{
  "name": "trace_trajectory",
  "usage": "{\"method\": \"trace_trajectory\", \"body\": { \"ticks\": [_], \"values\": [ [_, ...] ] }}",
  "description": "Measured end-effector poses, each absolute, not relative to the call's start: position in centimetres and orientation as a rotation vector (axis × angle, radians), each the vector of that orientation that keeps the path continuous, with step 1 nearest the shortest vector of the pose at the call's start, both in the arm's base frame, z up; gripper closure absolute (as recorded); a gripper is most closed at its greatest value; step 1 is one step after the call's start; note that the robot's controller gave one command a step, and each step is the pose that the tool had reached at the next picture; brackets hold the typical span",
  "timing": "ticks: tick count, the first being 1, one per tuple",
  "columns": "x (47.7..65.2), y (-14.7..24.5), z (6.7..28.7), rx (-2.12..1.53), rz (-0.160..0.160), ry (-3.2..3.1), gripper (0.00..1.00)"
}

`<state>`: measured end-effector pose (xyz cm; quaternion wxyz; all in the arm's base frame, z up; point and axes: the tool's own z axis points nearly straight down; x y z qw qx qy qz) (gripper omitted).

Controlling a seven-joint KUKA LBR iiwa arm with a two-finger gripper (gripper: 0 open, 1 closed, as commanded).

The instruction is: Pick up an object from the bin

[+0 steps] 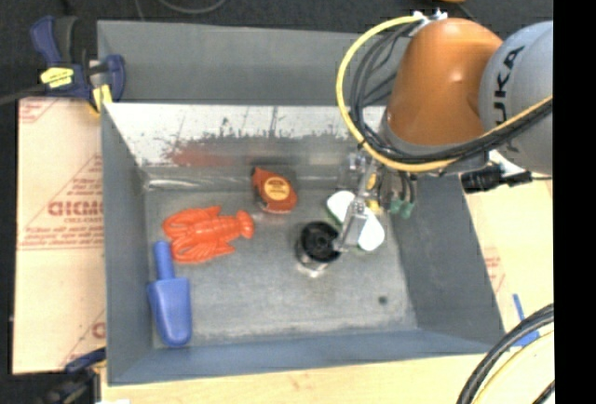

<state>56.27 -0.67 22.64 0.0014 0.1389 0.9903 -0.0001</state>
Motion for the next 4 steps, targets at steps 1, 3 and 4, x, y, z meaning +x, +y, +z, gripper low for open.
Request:
{"method": "trace_trajectory", "body": {
  "ticks": [1, 3, 4],
  "values": [
    [56.4, -1.4, 18.8, 0.520, 0.003, 3.091, 0.00],
    [56.3, -2.0, 16.8, 0.376, -0.002, 3.118, 0.00],
    [57.0, -1.4, 12.4, 0.283, -0.001, 3.117, 0.00]
  ]
}}
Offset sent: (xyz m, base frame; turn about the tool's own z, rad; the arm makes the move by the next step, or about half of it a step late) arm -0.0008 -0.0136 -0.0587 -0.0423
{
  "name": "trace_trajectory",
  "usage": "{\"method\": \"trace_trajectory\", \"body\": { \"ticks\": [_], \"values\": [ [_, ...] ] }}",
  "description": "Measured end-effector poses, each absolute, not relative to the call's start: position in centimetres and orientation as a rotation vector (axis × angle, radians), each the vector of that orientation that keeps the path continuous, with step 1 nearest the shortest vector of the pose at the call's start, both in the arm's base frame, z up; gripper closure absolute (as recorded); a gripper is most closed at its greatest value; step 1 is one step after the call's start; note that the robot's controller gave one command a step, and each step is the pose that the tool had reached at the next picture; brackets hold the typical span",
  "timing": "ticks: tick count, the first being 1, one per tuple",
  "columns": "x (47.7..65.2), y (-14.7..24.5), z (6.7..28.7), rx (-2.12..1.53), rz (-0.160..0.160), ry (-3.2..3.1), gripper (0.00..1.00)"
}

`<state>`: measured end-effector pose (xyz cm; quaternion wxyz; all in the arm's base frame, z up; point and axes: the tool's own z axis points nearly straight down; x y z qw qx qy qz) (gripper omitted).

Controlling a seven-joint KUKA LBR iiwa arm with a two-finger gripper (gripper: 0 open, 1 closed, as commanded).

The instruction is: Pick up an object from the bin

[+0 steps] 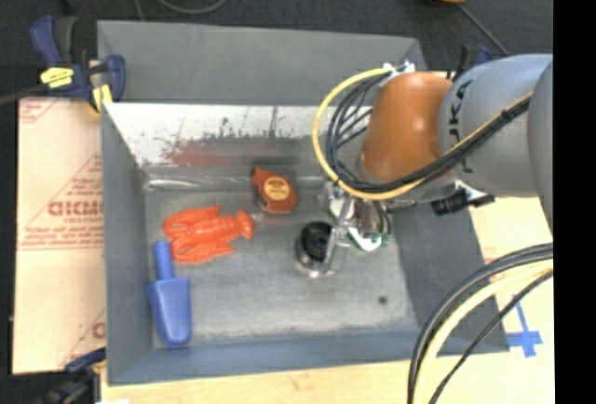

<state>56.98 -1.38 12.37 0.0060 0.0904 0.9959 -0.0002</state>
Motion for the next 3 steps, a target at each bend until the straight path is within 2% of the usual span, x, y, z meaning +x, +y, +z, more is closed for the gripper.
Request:
{"method": "trace_trajectory", "body": {
  "ticks": [1, 2, 3],
  "values": [
    [57.9, -2.1, 10.3, -0.285, -0.001, 3.124, 1.00],
    [57.9, -2.1, 10.3, -0.282, -0.001, 3.124, 1.00],
    [57.1, -3.5, 16.7, -0.273, -0.001, 3.127, 1.00]
  ]
}}
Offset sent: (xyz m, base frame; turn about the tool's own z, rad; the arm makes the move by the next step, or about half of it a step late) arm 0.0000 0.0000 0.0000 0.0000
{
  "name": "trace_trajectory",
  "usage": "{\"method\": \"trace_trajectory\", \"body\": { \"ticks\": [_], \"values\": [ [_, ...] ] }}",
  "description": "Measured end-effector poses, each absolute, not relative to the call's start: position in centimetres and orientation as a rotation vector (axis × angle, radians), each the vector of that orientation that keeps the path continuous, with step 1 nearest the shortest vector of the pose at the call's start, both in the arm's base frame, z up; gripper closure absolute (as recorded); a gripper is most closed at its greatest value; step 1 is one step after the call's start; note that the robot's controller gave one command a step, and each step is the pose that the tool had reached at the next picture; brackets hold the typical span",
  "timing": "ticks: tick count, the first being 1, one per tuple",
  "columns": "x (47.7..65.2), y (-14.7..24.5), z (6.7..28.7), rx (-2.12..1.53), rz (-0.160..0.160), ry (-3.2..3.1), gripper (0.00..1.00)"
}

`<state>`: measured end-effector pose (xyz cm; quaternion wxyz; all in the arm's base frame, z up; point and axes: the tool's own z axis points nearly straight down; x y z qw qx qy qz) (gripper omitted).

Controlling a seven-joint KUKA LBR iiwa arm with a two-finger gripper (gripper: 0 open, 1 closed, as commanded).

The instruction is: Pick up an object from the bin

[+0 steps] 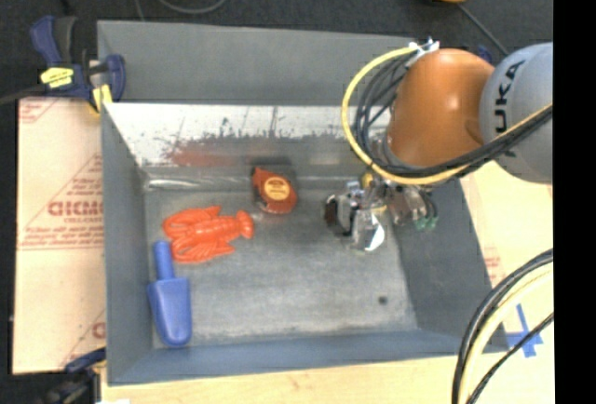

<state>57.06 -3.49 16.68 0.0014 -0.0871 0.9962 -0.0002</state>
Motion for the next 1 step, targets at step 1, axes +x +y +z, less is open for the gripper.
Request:
{"method": "trace_trajectory", "body": {
  "ticks": [1],
  "values": [
    [57.06, -3.48, 16.68, -0.272, 0.000, 3.127, 1.00]
  ]
}}
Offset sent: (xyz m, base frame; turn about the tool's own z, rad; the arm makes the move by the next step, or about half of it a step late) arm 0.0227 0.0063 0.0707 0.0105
